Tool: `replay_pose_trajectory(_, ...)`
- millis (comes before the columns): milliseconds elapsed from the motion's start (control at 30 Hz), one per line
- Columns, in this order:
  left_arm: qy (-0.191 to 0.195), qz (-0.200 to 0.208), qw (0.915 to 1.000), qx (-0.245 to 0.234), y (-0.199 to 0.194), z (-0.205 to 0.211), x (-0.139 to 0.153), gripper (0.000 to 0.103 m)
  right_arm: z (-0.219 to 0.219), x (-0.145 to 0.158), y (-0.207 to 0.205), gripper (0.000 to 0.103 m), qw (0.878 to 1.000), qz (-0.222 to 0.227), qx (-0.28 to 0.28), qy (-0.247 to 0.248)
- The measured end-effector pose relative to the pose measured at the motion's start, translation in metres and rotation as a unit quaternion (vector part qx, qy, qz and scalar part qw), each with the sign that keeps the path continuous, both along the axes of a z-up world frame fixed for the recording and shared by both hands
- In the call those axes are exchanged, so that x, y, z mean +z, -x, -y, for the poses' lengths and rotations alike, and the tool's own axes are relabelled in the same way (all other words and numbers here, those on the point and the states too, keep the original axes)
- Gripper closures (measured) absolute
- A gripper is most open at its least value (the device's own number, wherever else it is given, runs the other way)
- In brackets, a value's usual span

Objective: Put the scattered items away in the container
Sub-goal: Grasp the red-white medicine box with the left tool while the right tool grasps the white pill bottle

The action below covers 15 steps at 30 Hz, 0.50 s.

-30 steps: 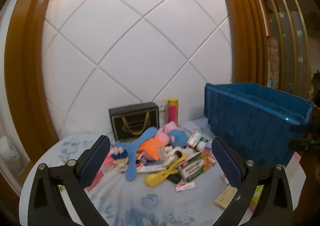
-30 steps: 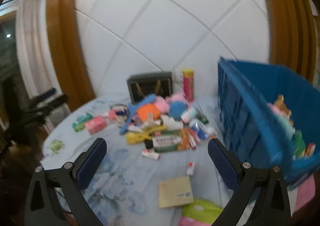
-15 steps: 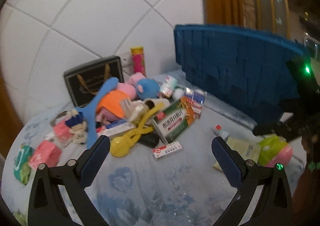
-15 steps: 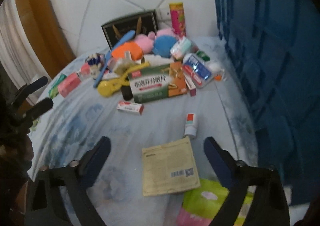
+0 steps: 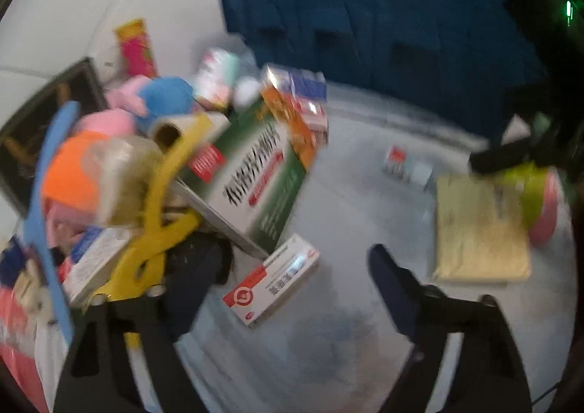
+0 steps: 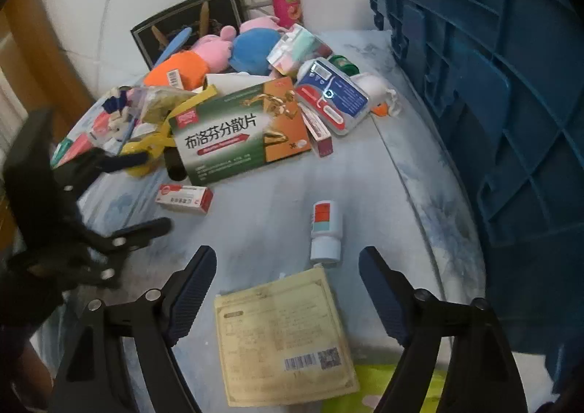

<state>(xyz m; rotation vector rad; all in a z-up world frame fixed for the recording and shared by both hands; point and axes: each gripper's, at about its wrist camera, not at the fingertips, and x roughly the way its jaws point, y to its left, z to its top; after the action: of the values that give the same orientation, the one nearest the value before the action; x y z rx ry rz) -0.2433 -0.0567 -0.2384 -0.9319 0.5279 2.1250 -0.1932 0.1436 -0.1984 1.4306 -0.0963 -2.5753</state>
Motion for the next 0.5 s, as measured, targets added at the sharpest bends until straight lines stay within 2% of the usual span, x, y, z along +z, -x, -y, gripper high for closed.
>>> replay_pose_trajectory(200, 0.003, 0.017, 0.9985, -0.052, 0.015, -0.001, -0.017, 0.027, 0.005, -0.016, 0.011, 0.028, 1.0, 0.017, -0.023, -0.004)
replay_pose_trajectory(267, 0.004, 0.02, 0.9976, -0.066, 0.017, -0.004, -0.02, 0.027, 0.008, -0.023, 0.017, 0.034, 0.999, 0.024, -0.029, -0.002)
replay_pose_trajectory(333, -0.002, 0.025, 0.9965, -0.08, 0.02, -0.006, -0.02, 0.027, 0.011, -0.032, 0.024, 0.047, 0.999, 0.032, -0.033, 0.003)
replay_pose_trajectory(367, -0.007, 0.029, 0.9958, -0.086, 0.022, -0.005, -0.019, 0.027, 0.012, -0.036, 0.028, 0.049, 0.999, 0.036, -0.035, 0.004)
replay_pose_trajectory(500, -0.017, 0.048, 0.993, -0.107, 0.025, 0.0, -0.015, 0.03, 0.014, -0.038, 0.039, 0.052, 0.998, 0.03, -0.05, -0.006)
